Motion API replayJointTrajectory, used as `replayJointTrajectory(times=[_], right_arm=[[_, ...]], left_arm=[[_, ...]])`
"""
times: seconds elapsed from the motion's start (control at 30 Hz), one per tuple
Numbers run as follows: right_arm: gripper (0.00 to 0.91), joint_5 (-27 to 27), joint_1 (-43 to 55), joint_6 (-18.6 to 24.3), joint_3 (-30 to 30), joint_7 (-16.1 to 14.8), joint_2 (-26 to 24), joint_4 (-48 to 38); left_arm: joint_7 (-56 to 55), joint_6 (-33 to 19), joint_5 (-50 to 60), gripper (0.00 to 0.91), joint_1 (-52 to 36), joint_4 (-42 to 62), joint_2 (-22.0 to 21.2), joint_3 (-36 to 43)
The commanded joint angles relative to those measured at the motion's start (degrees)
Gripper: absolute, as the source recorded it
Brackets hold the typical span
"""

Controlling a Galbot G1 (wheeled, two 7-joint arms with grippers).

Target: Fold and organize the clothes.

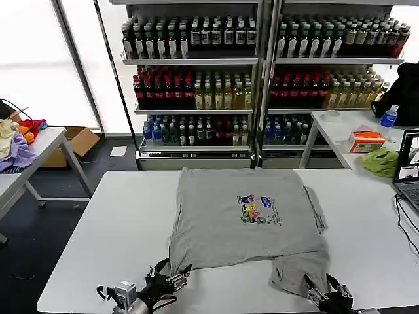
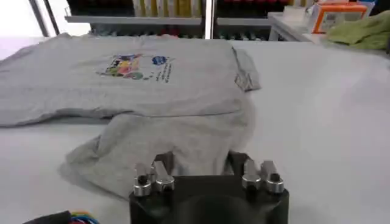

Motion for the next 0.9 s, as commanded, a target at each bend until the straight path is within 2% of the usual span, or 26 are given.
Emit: replayJointTrajectory(times=[0.03, 0.17, 0.2, 0.47, 0.7, 0.9], right_arm=[[0.000, 0.06, -0.38, -0.78, -0.38, 0.36, 0.27, -0.08], [0.000, -0.05, -0.21, 0.03, -0.73, 0.03, 0.13, -0.72], [0.000, -0.05, -0.19, 0.31, -0.81, -0.04, 0.11, -0.74], [0.000, 0.03, -0.18, 1.20, -1.44, -0.41, 0.41, -0.74], [0.000, 2.40, -0.14, 2.76, -3.19, -1.73, -0.11, 0.56], [0.000, 7.66, -0.40, 4.23, -3.66, -3.35, -0.36, 2.03]], left_arm=[[-0.21, 0.25, 0.40, 0.312, -0.23, 0.71, -0.28, 0.62], [-0.22, 0.18, 0.47, 0.101, -0.47, 1.31, -0.66, 0.67], [-0.23, 0.01, 0.50, 0.010, -0.51, 1.44, -0.67, 0.66], [-0.24, -2.00, 1.31, 0.000, -1.40, 3.79, -0.91, -0.11], [-0.20, -2.96, 0.89, 0.010, -0.09, 2.44, -0.82, -2.48], [-0.08, -3.07, 0.89, 0.010, 0.67, 0.14, -0.95, -4.56]])
